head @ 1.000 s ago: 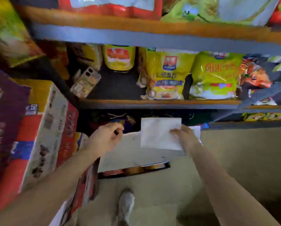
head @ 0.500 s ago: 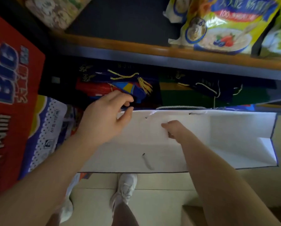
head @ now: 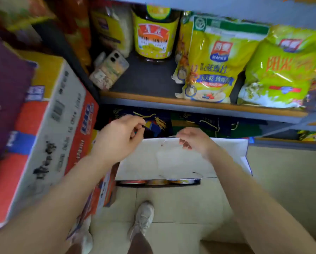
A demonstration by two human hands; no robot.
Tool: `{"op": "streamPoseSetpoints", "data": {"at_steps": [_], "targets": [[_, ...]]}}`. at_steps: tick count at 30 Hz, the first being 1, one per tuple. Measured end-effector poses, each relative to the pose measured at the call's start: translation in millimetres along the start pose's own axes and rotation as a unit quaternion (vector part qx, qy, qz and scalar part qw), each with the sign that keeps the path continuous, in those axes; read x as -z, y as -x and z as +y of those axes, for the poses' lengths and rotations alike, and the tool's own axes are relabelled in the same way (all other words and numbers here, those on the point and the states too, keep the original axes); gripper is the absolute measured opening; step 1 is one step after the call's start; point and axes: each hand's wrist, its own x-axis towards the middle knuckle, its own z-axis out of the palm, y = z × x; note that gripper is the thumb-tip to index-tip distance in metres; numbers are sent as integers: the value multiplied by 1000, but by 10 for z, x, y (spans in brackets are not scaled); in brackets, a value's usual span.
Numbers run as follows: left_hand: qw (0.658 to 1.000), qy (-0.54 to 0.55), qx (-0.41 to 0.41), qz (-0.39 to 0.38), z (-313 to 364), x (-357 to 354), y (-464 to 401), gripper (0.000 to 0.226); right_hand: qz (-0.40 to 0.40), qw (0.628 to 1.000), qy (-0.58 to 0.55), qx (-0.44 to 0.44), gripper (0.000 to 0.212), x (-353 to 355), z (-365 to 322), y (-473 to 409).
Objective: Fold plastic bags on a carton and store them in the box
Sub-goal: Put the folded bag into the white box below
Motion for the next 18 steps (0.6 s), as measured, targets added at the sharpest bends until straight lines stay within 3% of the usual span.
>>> {"op": "streamPoseSetpoints", "data": {"at_steps": [4,9,11,14,18], "targets": [[999,-8,-10,43,491,772,70,32,45,986,-12,158,11,124,-909,910],[993,9,-26,116,1091,1812,212,29,87,944,-9,319,18,94,-1876,1898],[984,15,-50,167,1269,2254,319,36,84,927,0,365,21,-9,-2194,2191],[972,1,-83,218,1400,2896,485,26,72,906,8,417,24,-254,-2646,2484],[971,-65,-111,200,1122,3709,581,39,63,884,37,461,20,-670,-3202,2678]]}}
